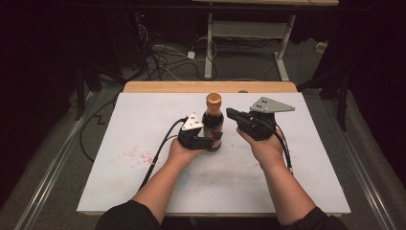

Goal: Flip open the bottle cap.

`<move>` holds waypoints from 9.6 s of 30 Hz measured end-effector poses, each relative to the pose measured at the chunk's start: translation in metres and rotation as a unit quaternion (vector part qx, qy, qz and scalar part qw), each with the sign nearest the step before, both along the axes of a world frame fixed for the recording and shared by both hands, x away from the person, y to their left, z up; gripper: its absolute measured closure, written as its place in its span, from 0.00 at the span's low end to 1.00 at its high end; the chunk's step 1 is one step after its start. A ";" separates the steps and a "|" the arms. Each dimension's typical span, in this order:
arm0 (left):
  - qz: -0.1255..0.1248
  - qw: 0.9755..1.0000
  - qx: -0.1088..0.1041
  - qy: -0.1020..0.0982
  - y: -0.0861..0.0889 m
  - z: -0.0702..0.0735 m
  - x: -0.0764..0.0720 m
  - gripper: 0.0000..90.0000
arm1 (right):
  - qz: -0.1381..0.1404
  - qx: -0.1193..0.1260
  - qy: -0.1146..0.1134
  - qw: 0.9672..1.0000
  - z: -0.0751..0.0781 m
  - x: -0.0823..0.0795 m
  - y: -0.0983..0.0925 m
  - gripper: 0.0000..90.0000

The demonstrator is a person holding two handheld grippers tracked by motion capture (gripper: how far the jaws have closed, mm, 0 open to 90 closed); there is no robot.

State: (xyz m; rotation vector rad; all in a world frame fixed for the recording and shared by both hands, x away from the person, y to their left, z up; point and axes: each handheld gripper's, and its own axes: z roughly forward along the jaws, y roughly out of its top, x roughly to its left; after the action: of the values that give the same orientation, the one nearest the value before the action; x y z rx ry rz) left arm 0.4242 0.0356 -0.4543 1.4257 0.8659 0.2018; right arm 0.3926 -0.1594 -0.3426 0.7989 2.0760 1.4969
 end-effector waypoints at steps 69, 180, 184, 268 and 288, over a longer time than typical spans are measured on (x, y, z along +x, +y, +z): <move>0.029 0.999 -0.027 -0.015 -0.011 -0.001 -0.005 0.34 | 0.002 -0.083 0.029 0.996 0.043 0.004 0.026 1.00; 0.035 0.997 -0.067 -0.024 -0.013 -0.007 -0.007 0.32 | 0.007 -0.080 0.031 0.996 0.050 0.005 0.028 1.00; 0.036 0.997 -0.068 -0.023 -0.013 -0.007 -0.007 0.32 | 0.006 -0.080 0.029 0.996 0.051 0.006 0.029 1.00; 0.043 0.997 -0.063 -0.010 -0.013 -0.004 -0.008 0.31 | -0.006 -0.062 0.028 0.998 0.023 0.015 -0.007 1.00; 0.039 0.997 -0.046 0.042 -0.002 -0.014 -0.010 0.11 | -0.029 -0.060 0.096 0.993 -0.090 0.021 -0.031 0.82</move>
State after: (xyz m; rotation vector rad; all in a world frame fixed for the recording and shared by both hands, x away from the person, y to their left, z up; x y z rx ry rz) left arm 0.4141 0.0332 -0.4680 1.3229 0.9894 0.1591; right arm 0.4133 -0.1909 -0.4330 0.9795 2.2366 1.2945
